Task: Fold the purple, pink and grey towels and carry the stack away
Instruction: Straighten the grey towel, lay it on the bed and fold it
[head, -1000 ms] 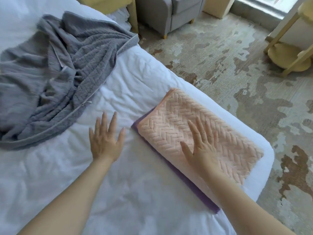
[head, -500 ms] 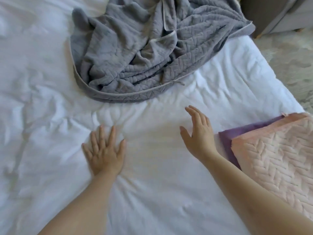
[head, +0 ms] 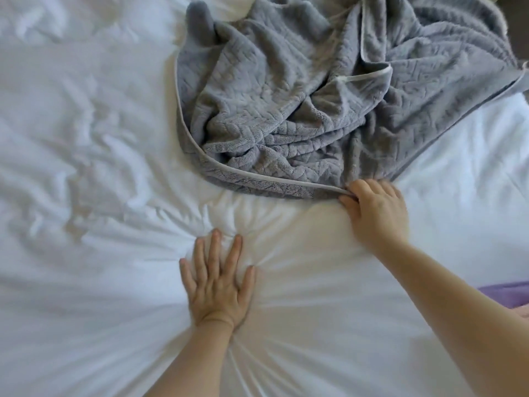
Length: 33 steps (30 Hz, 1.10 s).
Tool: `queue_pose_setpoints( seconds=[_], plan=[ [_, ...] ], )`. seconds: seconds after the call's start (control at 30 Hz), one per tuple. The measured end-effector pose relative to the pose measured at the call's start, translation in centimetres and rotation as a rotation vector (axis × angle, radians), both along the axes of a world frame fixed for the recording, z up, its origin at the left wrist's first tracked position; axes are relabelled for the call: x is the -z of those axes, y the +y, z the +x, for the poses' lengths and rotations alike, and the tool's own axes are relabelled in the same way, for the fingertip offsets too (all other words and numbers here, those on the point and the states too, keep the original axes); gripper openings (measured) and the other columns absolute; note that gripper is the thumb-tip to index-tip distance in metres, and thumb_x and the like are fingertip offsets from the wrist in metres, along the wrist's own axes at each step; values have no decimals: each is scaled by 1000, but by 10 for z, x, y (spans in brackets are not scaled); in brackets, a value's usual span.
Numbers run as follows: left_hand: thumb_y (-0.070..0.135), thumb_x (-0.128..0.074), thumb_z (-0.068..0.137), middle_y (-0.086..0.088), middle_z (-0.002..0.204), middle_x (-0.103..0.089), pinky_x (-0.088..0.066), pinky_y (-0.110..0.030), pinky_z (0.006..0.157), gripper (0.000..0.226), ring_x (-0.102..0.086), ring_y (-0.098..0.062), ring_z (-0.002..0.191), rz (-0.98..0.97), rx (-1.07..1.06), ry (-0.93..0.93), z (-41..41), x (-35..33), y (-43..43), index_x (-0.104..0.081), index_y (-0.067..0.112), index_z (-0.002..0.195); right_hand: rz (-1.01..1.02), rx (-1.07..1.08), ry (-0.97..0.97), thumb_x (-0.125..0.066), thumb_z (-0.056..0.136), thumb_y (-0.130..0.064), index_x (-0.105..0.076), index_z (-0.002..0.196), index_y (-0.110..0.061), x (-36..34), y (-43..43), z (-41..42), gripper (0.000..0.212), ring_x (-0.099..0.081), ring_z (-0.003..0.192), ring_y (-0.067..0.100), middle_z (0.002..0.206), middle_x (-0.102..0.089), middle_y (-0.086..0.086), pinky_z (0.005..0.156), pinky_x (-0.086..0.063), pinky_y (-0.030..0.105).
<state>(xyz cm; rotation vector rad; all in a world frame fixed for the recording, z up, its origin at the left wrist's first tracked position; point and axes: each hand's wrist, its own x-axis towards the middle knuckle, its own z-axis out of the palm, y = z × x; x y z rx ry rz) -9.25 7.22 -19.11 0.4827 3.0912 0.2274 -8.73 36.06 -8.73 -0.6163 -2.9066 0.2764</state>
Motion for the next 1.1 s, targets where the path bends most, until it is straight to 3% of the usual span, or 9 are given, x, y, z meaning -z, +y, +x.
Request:
queue_pose_setpoints(
  seconds=[0.17, 0.27, 0.37, 0.47, 0.6, 0.67, 0.8, 1.0, 1.1],
  plan=[
    [73, -10, 83, 9, 161, -2, 4, -48, 117, 66, 0, -18, 148, -38, 0, -177, -4, -33, -1, -7, 52, 145, -95, -209, -101, -46, 96, -32, -52, 90, -17, -36, -44, 63, 17, -57, 83, 30, 86, -61, 1, 65, -36, 35],
    [76, -18, 77, -2, 161, -4, -12, -49, 116, 78, -11, -24, 147, 168, 55, -262, 4, -79, -11, -20, 42, 147, -289, -370, -101, -48, 95, -32, -46, 84, -24, -81, -73, 108, 14, -56, 77, 23, 80, -49, -10, 59, -36, 31],
    [78, -36, 78, -14, 156, -20, -31, -48, 107, 87, -27, -31, 141, 398, 158, -133, 14, -156, -8, -28, 26, 147, -364, -489, -65, -52, 94, -32, -45, 78, -23, -146, -84, 120, 20, -50, 73, 16, 75, -45, -13, 64, -42, 34],
    [66, -55, 77, -10, 151, -33, -33, -40, 101, 79, -36, -25, 132, 445, 462, 115, 14, -265, 14, -33, 28, 143, -450, -504, 72, -57, 92, -25, -37, 68, -30, -235, -92, 115, 32, -41, 64, 8, 65, -42, -13, 61, -35, 27],
    [49, -58, 84, 17, 106, -61, -34, -47, 104, 31, -57, -13, 103, 533, 604, 97, 28, -410, 26, -59, 29, 108, -558, -500, 212, -62, 90, -21, -56, 73, -20, -360, -104, 124, 19, -45, 57, 2, 62, -52, -12, 57, -34, 15],
    [42, -58, 88, 18, 84, -60, -40, -39, 95, 13, -59, -9, 86, 653, 568, -35, 38, -469, 19, -54, 30, 85, -558, -515, 267, -63, 89, -23, -56, 73, -17, -416, -108, 137, 19, -44, 53, 2, 62, -51, -7, 53, -34, 15],
    [22, -59, 90, 20, 61, -50, -36, -12, 59, 24, -45, 2, 57, 931, 519, 32, 60, -579, -7, -44, 28, 73, -604, -538, 327, -71, 82, -23, -55, 71, -29, -502, -107, 168, 21, -47, 50, -1, 57, -53, -17, 50, -37, 9],
    [12, -61, 89, 2, 70, -49, -34, -19, 62, 29, -42, -9, 63, 976, 550, 237, 99, -689, -42, -43, 32, 81, -447, -455, 299, -71, 82, -31, -52, 73, -17, -557, -101, 202, 24, -41, 52, 0, 65, -47, -6, 49, -33, 12],
    [14, -67, 85, 13, 60, -48, -33, -9, 54, 27, -39, -2, 52, 906, 543, 229, 115, -708, -59, -49, 34, 86, -457, -400, 413, -74, 78, -31, -54, 72, -15, -572, -106, 212, 27, -44, 55, 6, 64, -49, -4, 48, -32, 13]
  ],
)
